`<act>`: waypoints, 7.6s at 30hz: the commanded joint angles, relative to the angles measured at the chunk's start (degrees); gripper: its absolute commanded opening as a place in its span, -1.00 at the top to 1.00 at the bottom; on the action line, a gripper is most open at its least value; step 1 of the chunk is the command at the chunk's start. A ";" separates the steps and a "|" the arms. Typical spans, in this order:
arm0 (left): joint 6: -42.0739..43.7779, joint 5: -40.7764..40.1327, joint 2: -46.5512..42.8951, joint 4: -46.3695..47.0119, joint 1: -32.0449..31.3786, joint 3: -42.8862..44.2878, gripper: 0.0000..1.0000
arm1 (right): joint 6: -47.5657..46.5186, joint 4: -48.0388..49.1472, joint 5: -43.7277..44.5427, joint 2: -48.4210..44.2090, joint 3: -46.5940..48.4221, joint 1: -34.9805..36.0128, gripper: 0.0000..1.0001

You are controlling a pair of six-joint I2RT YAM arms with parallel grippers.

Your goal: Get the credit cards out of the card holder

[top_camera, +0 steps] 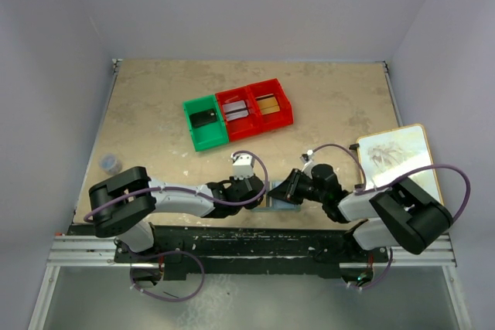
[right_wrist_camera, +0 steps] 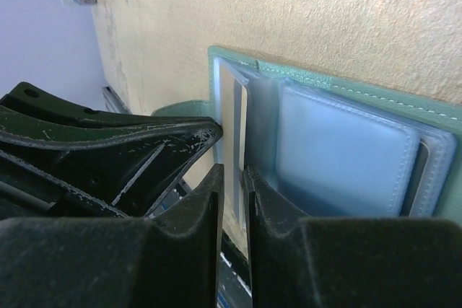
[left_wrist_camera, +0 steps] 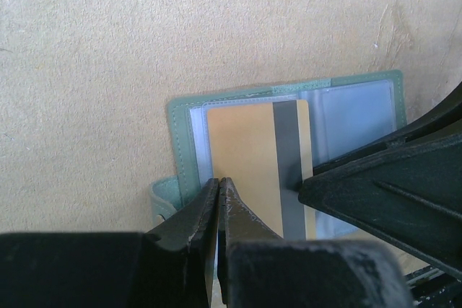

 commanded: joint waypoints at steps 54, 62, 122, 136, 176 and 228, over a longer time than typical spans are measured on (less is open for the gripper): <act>-2.08 5.99 -1.20 5.06 -0.04 -0.49 0.89 | -7.38 -0.87 -0.08 4.52 0.38 -3.27 0.80; -0.99 2.85 -1.85 1.20 -0.02 -0.08 0.91 | -7.61 -5.34 2.67 0.57 0.45 -3.26 0.84; 3.12 7.64 -4.24 5.06 -0.15 3.71 0.58 | -4.88 -14.89 6.00 -15.15 -2.57 -3.30 0.90; 1.08 9.06 3.69 3.96 0.11 5.78 0.64 | -4.64 -11.80 5.83 -12.75 -3.74 -3.25 0.87; 0.01 12.91 6.97 7.17 2.33 -0.89 0.84 | -5.73 -7.92 1.57 -7.45 -1.23 -3.23 0.55; 2.39 -10.74 -36.95 -20.09 14.66 -13.24 -0.20 | -73.25 -26.41 17.78 -26.44 25.61 -3.14 1.00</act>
